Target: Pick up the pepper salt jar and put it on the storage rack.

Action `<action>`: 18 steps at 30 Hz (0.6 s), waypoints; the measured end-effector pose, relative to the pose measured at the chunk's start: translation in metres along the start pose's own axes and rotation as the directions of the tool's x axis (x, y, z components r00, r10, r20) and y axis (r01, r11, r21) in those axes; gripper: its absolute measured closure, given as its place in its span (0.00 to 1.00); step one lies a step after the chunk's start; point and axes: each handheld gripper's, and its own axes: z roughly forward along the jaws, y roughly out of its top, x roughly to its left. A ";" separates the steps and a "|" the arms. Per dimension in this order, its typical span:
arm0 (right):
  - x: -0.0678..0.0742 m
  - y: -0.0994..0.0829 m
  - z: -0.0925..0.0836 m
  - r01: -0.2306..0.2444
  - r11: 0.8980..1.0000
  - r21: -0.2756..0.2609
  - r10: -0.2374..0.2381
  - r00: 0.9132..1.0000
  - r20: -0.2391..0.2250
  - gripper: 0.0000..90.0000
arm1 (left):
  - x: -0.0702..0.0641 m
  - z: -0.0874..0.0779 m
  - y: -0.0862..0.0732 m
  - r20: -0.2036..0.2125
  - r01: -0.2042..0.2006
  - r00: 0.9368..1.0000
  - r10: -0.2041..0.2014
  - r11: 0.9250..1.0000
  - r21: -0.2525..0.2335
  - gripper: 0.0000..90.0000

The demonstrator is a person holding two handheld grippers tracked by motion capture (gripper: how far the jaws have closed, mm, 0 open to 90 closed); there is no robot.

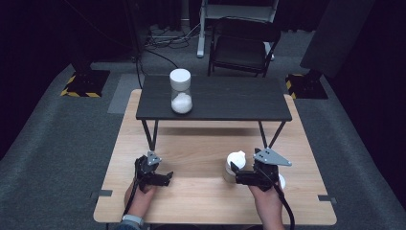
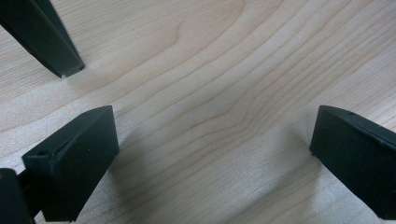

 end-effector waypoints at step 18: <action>0.021 -0.011 0.012 -0.009 1.000 -0.009 0.009 0.999 0.045 0.01 | 0.000 0.000 0.000 0.003 -0.002 1.000 0.002 1.000 0.000 0.01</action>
